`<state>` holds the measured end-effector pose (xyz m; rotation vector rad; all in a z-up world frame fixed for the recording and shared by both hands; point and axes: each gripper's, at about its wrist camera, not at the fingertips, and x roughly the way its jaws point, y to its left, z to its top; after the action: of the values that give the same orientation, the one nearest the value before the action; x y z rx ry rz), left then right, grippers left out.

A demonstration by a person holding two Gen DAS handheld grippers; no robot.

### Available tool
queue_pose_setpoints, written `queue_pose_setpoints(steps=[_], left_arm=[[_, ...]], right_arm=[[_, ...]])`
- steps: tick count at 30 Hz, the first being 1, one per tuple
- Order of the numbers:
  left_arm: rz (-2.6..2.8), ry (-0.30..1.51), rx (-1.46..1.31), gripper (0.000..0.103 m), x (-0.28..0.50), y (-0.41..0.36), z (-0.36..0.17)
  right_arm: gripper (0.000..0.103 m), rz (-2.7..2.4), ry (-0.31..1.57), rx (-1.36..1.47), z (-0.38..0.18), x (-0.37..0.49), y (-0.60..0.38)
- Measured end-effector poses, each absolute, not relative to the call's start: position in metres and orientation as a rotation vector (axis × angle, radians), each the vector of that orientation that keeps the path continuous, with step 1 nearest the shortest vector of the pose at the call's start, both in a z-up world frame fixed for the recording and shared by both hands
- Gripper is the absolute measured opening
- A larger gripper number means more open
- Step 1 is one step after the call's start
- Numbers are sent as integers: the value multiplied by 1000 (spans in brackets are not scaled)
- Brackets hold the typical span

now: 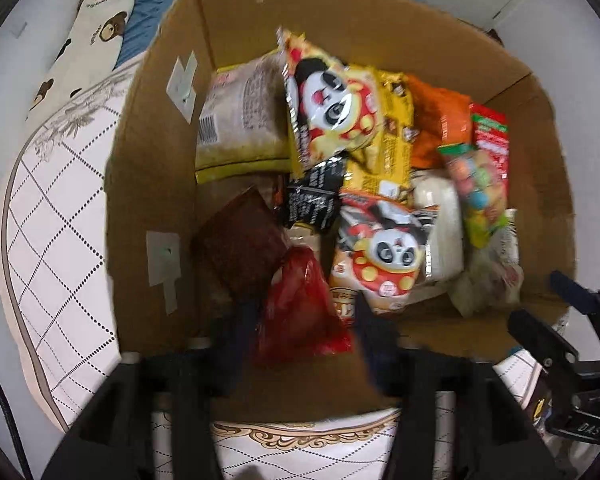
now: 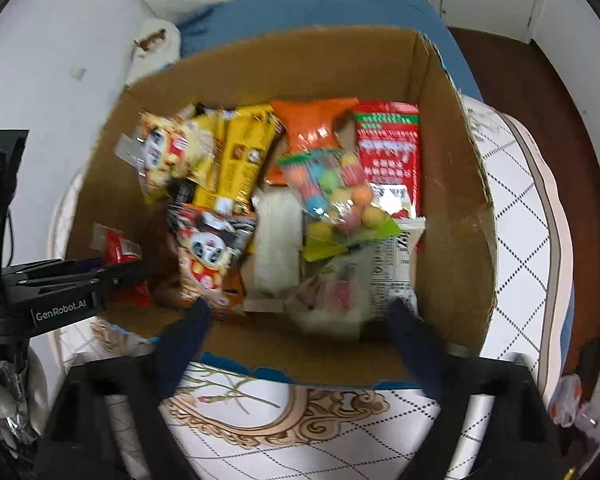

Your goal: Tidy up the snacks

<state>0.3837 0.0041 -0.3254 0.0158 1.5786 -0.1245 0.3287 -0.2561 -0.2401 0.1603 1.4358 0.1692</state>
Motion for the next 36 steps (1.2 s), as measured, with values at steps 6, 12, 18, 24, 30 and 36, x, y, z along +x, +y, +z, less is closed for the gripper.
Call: queue_pose_setpoints(steps=[6, 12, 18, 24, 30, 36], left_arm=[[-98, 1543, 17, 94, 379, 4, -329], [-81, 1498, 20, 94, 374, 3, -319], [-76, 1448, 17, 94, 363, -1, -299], [-81, 1373, 16, 94, 345, 0, -271], [-90, 1273, 24, 94, 319, 3, -242], [-89, 1175, 3, 94, 281, 2, -209]], right_arm=[[100, 105, 1462, 107, -249, 334, -259], [101, 66, 1447, 94, -245, 336, -263], [101, 54, 1398, 90, -231, 331, -264], [101, 54, 1326, 64, -207, 315, -261], [101, 53, 1235, 65, -176, 287, -263], [101, 56, 1139, 77, -136, 249, -267]])
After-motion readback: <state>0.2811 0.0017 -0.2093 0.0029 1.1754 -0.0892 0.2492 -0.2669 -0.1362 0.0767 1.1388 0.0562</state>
